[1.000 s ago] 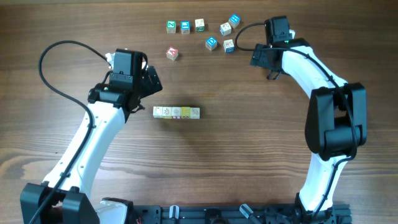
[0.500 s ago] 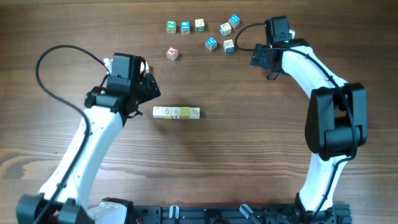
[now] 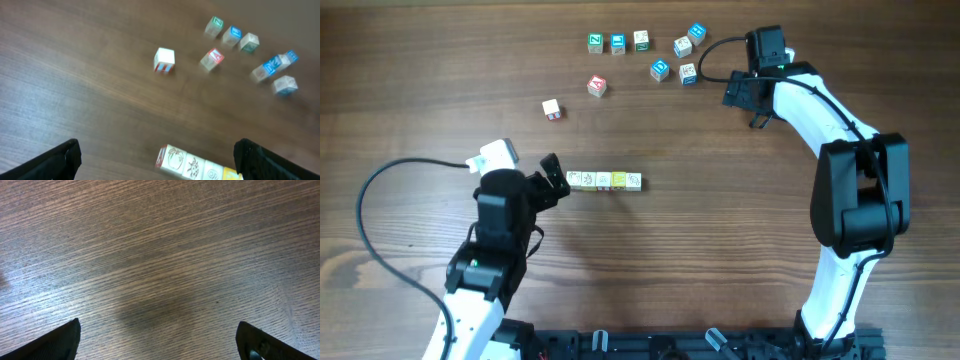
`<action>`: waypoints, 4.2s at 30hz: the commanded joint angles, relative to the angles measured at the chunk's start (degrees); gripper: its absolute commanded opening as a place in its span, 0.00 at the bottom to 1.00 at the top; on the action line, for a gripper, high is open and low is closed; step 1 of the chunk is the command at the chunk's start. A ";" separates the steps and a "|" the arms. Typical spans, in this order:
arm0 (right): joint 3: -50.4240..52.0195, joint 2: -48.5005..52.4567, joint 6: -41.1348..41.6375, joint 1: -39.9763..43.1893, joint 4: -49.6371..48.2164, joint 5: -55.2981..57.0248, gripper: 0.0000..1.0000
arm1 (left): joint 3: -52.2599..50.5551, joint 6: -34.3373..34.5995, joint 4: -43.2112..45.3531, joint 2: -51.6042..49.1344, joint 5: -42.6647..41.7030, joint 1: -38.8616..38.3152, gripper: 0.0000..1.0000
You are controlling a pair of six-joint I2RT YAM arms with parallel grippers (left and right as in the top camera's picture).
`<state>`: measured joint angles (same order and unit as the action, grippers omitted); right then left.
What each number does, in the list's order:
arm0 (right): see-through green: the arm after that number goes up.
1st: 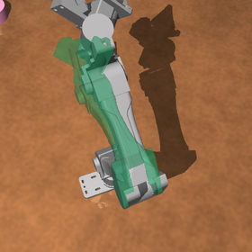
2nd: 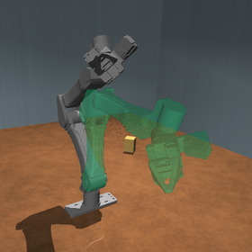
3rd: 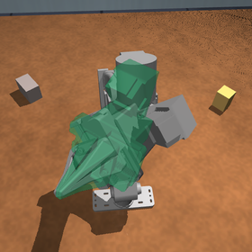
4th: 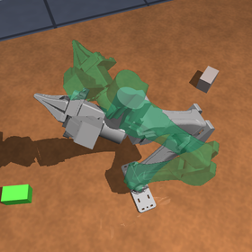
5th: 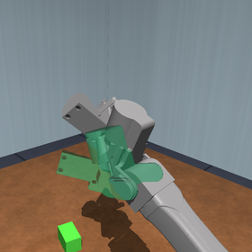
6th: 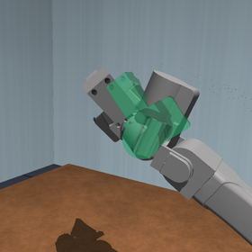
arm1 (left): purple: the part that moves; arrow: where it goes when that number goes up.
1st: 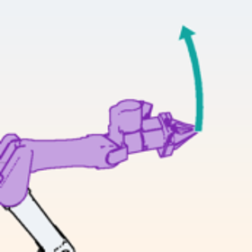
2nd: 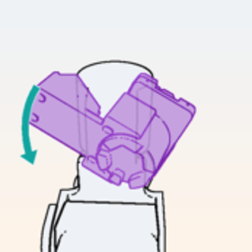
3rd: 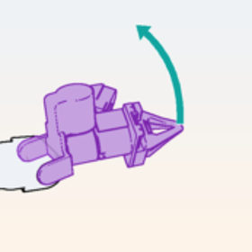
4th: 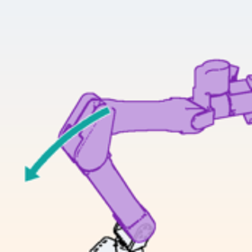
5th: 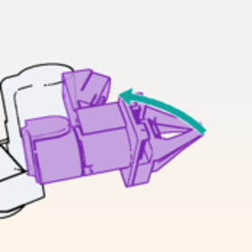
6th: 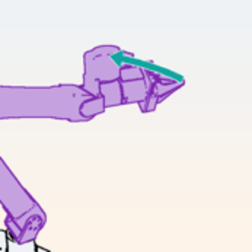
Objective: Form a horizontal line
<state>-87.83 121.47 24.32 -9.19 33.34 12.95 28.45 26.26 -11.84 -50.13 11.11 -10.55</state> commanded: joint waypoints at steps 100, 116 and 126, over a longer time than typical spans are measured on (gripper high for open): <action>0.24 -1.66 -0.31 -0.17 -0.11 0.96 1.00 | -28.11 -20.06 7.48 47.06 -12.61 20.68 1.00; 0.22 -1.66 -0.28 -0.17 -0.11 0.96 1.00 | -28.11 -20.06 7.48 47.08 -12.61 17.88 1.00; 0.24 -1.66 -0.28 -0.17 -0.11 0.96 1.00 | -28.11 -20.06 7.48 47.65 -12.61 11.23 1.00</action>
<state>-87.77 121.47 24.32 -9.19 33.34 12.95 0.56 7.53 -4.08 -2.83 -0.58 1.02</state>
